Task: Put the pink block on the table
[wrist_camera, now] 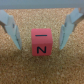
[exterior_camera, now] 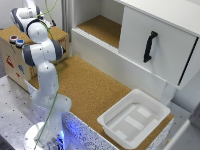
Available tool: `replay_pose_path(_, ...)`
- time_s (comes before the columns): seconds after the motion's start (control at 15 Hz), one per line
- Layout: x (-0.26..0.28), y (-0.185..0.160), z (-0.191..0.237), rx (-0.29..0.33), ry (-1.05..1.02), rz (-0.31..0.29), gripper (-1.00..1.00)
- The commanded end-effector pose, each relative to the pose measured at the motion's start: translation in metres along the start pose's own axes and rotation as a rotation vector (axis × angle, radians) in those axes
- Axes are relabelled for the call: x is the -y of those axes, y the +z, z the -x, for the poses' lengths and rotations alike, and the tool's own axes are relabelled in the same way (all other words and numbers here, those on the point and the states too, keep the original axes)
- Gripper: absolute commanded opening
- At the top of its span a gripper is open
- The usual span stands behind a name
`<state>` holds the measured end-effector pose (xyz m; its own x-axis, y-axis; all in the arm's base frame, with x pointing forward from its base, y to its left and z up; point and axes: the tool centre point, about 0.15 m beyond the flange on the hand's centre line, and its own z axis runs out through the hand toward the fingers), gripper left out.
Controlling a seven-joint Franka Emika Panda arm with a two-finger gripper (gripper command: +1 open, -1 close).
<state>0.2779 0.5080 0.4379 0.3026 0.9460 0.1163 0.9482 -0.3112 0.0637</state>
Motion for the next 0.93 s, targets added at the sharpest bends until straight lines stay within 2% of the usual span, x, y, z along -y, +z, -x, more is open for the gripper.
replay_pose_path(0.0, -0.002, -0.005, -0.014, 0.099, 0.024, 0.014, -1.0)
replay_pose_path(0.27, -0.011, -0.017, -0.001, 0.05, 0.106, -0.006, -1.0)
replay_pose_path(0.53, -0.026, -0.043, 0.039, -0.03, 0.28, -0.002, -1.0)
replay_pose_path(0.67, -0.037, -0.052, 0.068, -0.068, 0.394, 0.005, -1.0)
replay_pose_path(0.87, -0.057, -0.053, 0.125, -0.082, 0.604, 0.046, -1.0)
